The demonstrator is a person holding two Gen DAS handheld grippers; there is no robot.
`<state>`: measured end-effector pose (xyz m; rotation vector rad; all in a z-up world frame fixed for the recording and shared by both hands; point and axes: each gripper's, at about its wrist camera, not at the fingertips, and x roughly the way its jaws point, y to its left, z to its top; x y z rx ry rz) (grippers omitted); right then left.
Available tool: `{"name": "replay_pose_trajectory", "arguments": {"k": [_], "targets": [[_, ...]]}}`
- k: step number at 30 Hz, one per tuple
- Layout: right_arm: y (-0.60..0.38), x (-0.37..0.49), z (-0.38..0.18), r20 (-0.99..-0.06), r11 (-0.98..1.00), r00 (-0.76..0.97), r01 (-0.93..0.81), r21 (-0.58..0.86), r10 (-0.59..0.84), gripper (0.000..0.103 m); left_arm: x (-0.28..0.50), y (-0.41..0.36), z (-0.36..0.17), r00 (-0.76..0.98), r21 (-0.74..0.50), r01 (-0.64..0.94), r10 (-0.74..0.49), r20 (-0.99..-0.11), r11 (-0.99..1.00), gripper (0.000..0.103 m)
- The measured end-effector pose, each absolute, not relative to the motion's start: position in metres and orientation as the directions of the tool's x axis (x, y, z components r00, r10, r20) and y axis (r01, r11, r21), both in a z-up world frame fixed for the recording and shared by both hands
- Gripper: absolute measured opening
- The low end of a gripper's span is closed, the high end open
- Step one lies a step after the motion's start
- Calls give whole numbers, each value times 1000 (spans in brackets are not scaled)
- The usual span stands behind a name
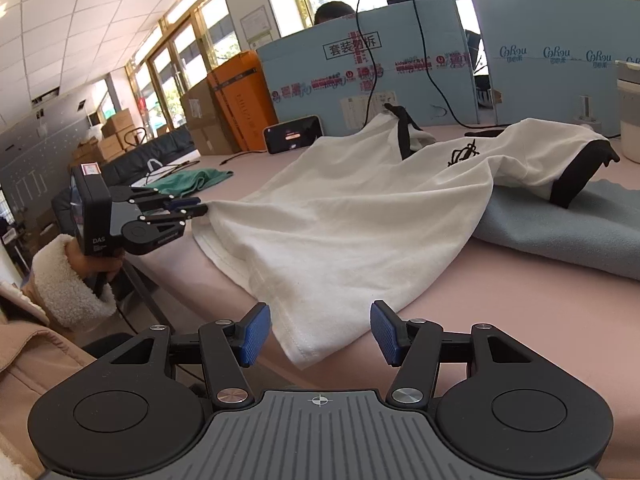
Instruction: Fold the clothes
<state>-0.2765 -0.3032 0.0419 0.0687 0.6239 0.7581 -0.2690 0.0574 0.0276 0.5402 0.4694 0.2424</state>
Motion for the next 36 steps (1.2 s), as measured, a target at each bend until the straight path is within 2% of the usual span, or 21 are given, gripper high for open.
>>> {"name": "replay_pose_trajectory", "arguments": {"k": [2, 5, 8, 10, 12, 13, 15, 18, 23, 32, 34, 36], "targets": [[-304, -275, 41, -499, 731, 554, -619, 289, 666, 56, -270, 75, 30, 840, 535, -172, 407, -358, 827, 9], [-303, -272, 40, -494, 727, 552, -619, 298, 672, 56, -275, 94, 29, 815, 510, -220, 444, -373, 832, 9], [-303, -271, 40, -495, 728, 552, -618, 296, 671, 57, -281, 98, 28, 823, 457, -205, 406, -399, 866, 11], [-303, -271, 41, -494, 729, 555, -617, 296, 669, 57, -281, 93, 27, 835, 433, -174, 365, -411, 884, 18], [-304, -271, 41, -493, 731, 557, -615, 296, 668, 61, -280, 85, 28, 851, 418, -136, 322, -415, 898, 37], [-304, -271, 41, -493, 730, 556, -616, 296, 669, 61, -279, 80, 29, 860, 411, -117, 299, -414, 904, 43], [-303, -273, 41, -497, 721, 543, -626, 297, 676, 61, -279, 70, 31, 875, 402, -80, 257, -409, 912, 63], [-301, -277, 39, -507, 692, 503, -653, 309, 701, 62, -278, 58, 31, 888, 408, -35, 216, -406, 912, 80], [-299, -285, 34, -526, 698, 499, -653, 294, 688, 63, -279, 51, 26, 885, 429, -17, 213, -415, 903, 85], [-296, -288, 30, -542, 705, 498, -650, 285, 678, 62, -282, 48, 28, 890, 376, -1, 172, -421, 927, 98], [-292, -285, 27, -551, 712, 499, -643, 282, 669, 61, -281, 47, 27, 890, 373, 6, 165, -425, 928, 98], [-288, -283, 25, -554, 723, 513, -639, 264, 656, 51, -281, 45, 26, 890, 374, 10, 162, -427, 927, 98]]}}
